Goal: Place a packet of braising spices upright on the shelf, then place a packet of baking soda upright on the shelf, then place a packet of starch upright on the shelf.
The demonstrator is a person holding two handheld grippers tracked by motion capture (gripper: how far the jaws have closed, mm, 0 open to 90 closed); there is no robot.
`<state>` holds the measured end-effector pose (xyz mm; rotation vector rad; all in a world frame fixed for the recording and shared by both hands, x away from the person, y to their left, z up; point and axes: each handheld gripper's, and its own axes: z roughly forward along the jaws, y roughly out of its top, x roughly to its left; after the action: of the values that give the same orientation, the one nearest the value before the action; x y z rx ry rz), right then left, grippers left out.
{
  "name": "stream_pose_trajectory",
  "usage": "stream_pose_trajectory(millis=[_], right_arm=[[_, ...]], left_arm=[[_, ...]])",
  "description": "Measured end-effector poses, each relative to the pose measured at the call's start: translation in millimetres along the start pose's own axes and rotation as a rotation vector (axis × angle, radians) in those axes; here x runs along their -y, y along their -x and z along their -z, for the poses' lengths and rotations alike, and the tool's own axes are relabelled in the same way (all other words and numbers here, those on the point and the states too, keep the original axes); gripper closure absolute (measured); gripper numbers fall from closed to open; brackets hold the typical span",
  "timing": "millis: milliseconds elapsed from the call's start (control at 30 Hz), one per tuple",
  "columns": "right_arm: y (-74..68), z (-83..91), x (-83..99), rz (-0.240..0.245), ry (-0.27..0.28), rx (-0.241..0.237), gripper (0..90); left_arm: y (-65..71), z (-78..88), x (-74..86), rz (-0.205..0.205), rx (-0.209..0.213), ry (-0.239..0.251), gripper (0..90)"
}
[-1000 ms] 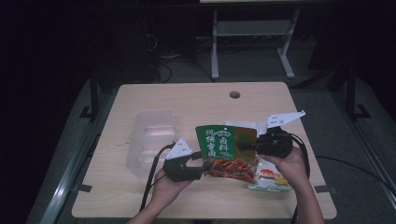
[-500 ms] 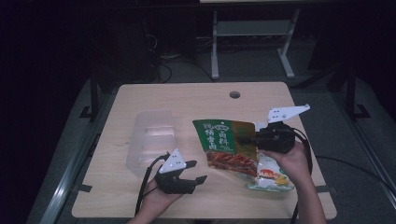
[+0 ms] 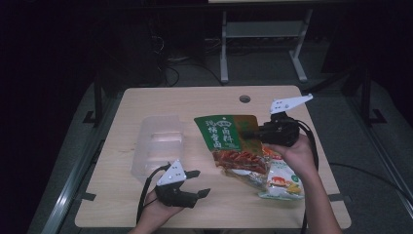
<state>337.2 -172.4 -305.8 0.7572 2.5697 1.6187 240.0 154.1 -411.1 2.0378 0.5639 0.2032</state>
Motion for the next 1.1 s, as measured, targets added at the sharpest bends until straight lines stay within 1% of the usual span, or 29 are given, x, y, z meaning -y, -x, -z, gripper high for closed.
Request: stream_pose_trajectory(millis=[33,100,133,167,233,333,400,433,500,533,700,833,867,1100], right_arm=[[1.4,-3.9,-5.4,0.004,0.003,-0.004,89.7],[1.9,-6.1,-8.0,0.003,0.001,-0.008,89.7],[4.0,-11.3,-13.2,0.006,-0.004,-0.012,89.8],[4.0,-11.3,-13.2,0.006,-0.004,-0.012,89.8],[6.7,-18.5,-20.4,0.008,-0.001,-0.024,89.7],[6.9,-21.6,-25.2,0.012,0.001,-0.030,89.7],[6.3,-24.0,-30.3,0.018,0.005,-0.030,89.7],[6.2,-25.9,-35.0,0.025,0.008,-0.031,89.8],[6.1,-26.6,-36.7,0.024,0.007,-0.030,89.7],[5.5,-28.4,-41.7,0.029,0.005,-0.031,89.7],[3.8,-31.2,-49.2,0.042,0.005,-0.028,89.7],[4.2,-35.6,-56.2,0.049,-0.003,-0.034,89.8],[3.8,-38.2,-59.4,0.051,-0.005,-0.034,89.7],[4.5,-46.3,-71.5,0.068,0.000,-0.044,89.7]], left_arm=[[0.0,0.2,0.3,-0.005,-0.004,0.005,31.6],[1.2,1.1,0.2,-0.007,-0.003,0.007,31.4],[2.6,1.2,0.1,-0.011,-0.004,0.007,31.4],[2.6,1.2,0.1,-0.011,-0.004,0.007,31.4],[3.1,0.9,0.8,-0.012,-0.007,0.000,31.4],[4.2,0.0,2.0,-0.001,-0.007,0.002,31.2],[4.5,0.2,1.9,-0.011,-0.008,0.000,31.0],[5.2,0.2,2.1,-0.009,-0.005,0.002,30.9],[5.7,0.2,2.1,-0.015,-0.005,0.001,30.8],[5.9,0.0,1.9,-0.017,-0.004,0.000,30.7],[5.9,-0.3,2.3,-0.023,0.002,-0.004,29.9],[7.5,0.5,2.2,-0.024,0.004,0.000,29.8],[7.7,0.0,2.2,-0.031,0.003,0.007,29.8],[9.0,-1.1,2.5,-0.028,0.006,0.008,29.7]])
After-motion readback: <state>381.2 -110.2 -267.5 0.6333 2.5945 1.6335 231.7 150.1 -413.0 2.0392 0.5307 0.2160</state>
